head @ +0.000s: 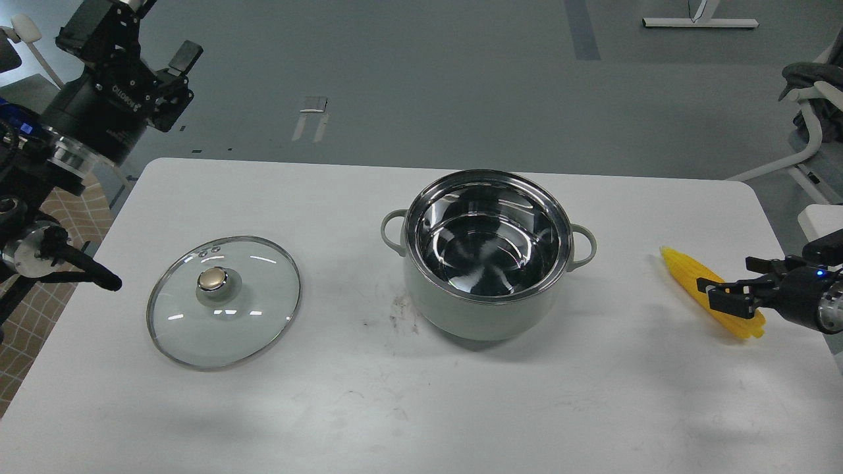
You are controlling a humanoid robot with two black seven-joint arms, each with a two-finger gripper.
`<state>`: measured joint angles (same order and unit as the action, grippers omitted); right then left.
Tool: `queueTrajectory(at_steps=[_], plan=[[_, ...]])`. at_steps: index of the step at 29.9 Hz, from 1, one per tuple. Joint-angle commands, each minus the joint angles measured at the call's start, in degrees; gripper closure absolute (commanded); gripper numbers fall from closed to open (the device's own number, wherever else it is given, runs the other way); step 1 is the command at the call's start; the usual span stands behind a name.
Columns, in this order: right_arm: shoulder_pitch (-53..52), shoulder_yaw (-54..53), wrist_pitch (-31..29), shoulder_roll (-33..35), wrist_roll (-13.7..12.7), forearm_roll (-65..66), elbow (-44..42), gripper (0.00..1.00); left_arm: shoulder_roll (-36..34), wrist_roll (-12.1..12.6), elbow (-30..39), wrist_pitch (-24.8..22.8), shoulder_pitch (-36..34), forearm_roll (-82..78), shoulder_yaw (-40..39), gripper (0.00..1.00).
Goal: Open pot and put corn in
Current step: 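Lower the right gripper onto the yellow corn cob and grasp it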
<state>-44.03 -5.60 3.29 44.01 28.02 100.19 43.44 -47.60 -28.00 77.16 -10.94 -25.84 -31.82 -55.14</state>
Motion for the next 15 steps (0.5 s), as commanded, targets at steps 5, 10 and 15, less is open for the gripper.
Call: queueTrajectory(at_steps=[5,10,15], plan=[[-0.01,2.87,1.28,-1.92,-0.02,0.27,-2.48,0.46,0.05,0.0,0.01,-0.05,0.0,0.0,-0.14,0.08],[0.26,3.84,1.37,-1.74,-0.02,0.63,-2.48,0.7,0.05,0.0,0.01,-0.05,0.0,0.0,-0.14,0.08],[0.26,3.84,2.51,-1.48,-0.02,0.63,-1.86,0.99,0.05,0.0,0.1,-0.05,0.0,0.0,-0.23,0.08]])
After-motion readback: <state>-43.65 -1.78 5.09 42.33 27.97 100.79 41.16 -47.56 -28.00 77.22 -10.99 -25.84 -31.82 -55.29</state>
